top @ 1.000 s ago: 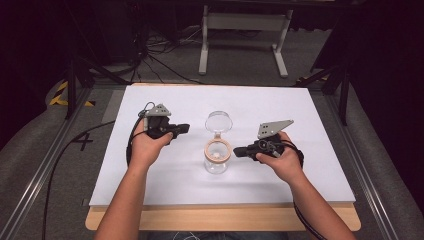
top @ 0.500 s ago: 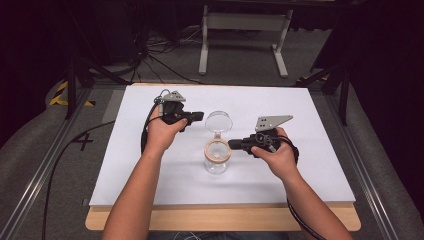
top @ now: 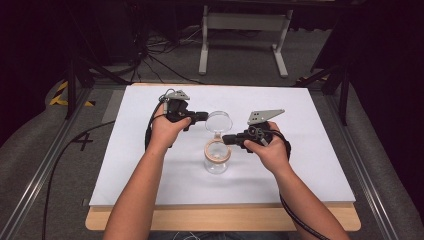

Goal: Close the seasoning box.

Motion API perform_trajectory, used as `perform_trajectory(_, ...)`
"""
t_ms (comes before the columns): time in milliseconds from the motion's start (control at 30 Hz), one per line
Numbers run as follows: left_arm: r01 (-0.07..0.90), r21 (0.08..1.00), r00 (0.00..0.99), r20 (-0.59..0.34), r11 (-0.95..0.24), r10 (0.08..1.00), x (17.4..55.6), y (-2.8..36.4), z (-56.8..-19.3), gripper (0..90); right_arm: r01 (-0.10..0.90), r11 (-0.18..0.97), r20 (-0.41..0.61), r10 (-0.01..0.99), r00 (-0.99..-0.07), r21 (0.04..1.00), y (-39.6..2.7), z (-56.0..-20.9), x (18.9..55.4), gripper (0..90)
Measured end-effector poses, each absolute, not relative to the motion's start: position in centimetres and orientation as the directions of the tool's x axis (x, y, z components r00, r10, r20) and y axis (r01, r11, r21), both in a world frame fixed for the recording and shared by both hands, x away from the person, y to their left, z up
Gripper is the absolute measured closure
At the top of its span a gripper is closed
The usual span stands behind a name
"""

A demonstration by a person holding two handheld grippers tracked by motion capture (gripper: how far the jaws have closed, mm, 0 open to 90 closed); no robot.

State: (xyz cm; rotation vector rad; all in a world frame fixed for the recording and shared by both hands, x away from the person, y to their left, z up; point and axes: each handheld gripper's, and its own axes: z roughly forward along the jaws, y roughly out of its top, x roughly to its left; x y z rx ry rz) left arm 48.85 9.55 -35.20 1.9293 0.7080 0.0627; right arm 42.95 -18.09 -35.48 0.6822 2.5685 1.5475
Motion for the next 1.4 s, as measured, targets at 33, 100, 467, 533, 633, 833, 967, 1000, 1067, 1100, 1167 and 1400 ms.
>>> perform_trajectory(33, 0.441, 0.848, 0.829, -0.258, -0.296, 0.496, 48.8, 9.5, -35.2, 88.4, 0.338, 0.396, 0.168, 0.405, -0.899, 0.853, -18.1, -35.5, 43.1, 89.9)
perform_trajectory(100, 0.426, 0.851, 0.839, -0.245, -0.307, 0.486, 48.7, 9.4, -35.0, 88.4, 0.343, 0.394, 0.171, 0.409, -0.896, 0.853, -18.1, -35.6, 43.2, 89.9)
perform_trajectory(467, 0.411, 0.85, 0.85, -0.227, -0.33, 0.475, 47.9, 9.3, -34.6, 88.1, 0.35, 0.382, 0.177, 0.42, -0.89, 0.855, -18.4, -35.4, 43.4, 89.9)
perform_trajectory(533, 0.396, 0.851, 0.857, -0.207, -0.345, 0.473, 47.6, 9.3, -34.4, 87.2, 0.353, 0.377, 0.182, 0.421, -0.889, 0.856, -18.4, -35.4, 43.3, 89.9)
perform_trajectory(633, 0.385, 0.85, 0.861, -0.191, -0.359, 0.471, 47.3, 9.2, -34.2, 85.2, 0.36, 0.369, 0.192, 0.419, -0.887, 0.857, -18.3, -35.5, 43.0, 90.0)
perform_trajectory(833, 0.36, 0.841, 0.88, -0.162, -0.405, 0.447, 46.3, 9.2, -33.8, 83.4, 0.358, 0.371, 0.195, 0.409, -0.891, 0.857, -18.3, -35.5, 42.6, 90.0)
perform_trajectory(967, 0.365, 0.843, 0.878, -0.171, -0.395, 0.448, 46.0, 9.5, -33.8, 83.1, 0.359, 0.378, 0.197, 0.403, -0.894, 0.854, -18.3, -35.6, 42.2, 89.9)
perform_trajectory(1000, 0.365, 0.841, 0.879, -0.169, -0.399, 0.447, 45.8, 9.7, -33.8, 82.9, 0.361, 0.379, 0.201, 0.401, -0.894, 0.852, -18.4, -35.6, 42.1, 89.9)
perform_trajectory(1067, 0.369, 0.838, 0.878, -0.171, -0.402, 0.448, 45.6, 10.0, -33.9, 82.7, 0.36, 0.39, 0.198, 0.397, -0.896, 0.848, -18.4, -35.6, 41.9, 89.9)
perform_trajectory(1100, 0.372, 0.834, 0.877, -0.174, -0.407, 0.447, 45.4, 10.1, -33.8, 82.6, 0.359, 0.392, 0.198, 0.396, -0.897, 0.847, -18.4, -35.7, 41.9, 89.9)
perform_trajectory(1167, 0.373, 0.83, 0.875, -0.166, -0.415, 0.454, 45.0, 10.5, -33.8, 82.6, 0.363, 0.397, 0.202, 0.392, -0.898, 0.843, -18.5, -35.7, 41.7, 90.0)
perform_trajectory(1400, 0.403, 0.826, 0.859, -0.193, -0.394, 0.474, 43.7, 12.0, -34.2, 82.2, 0.362, 0.417, 0.205, 0.374, -0.905, 0.834, -18.7, -36.0, 41.2, 90.0)
